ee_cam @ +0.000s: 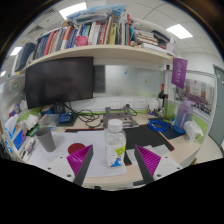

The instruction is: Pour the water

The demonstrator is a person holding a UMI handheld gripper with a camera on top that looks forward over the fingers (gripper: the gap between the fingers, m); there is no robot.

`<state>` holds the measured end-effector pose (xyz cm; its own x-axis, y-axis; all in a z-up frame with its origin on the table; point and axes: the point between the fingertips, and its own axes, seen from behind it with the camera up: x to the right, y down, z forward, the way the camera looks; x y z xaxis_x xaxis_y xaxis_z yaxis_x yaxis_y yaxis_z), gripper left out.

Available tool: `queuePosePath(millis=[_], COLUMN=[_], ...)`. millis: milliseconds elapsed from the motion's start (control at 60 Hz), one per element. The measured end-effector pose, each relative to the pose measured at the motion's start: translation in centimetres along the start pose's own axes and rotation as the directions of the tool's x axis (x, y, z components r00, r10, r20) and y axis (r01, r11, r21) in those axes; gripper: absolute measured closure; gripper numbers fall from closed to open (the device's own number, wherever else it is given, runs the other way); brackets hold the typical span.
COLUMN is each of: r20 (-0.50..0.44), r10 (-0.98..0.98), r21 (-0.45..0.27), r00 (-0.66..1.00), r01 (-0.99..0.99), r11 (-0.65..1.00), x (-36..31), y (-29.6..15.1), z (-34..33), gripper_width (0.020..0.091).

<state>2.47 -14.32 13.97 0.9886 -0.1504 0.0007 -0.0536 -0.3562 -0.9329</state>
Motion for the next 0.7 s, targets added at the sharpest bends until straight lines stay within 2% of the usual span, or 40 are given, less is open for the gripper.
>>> queuePosePath(millis=[33,183,367,500,600,700], r20=[0.021,0.063,0.138,0.158,0.137,0.120], r10=[-0.014,-0.062,-0.040,-0.064,-0.083,-0.083], r21=[0.014,0.079,0.069,0.090,0.138,0.158], r00=[1.000,0.996,0.990,0.985,0.987,0.989], r01=[0.014,0.056,0.030,0.050,0.064,0.064], r11=[1.000,0.995,0.997,0.995,0.988,0.985], x=[2.2,3.3,2.2,2.0,2.2,1.9], y=[0.6,0.6,2.4,3.1,2.5,2.5], z=[2.0,5.8,9.8,11.5,11.7,12.0], gripper_width=[0.0249,0.0251,0.0297,0.0416,0.0575,0.0605])
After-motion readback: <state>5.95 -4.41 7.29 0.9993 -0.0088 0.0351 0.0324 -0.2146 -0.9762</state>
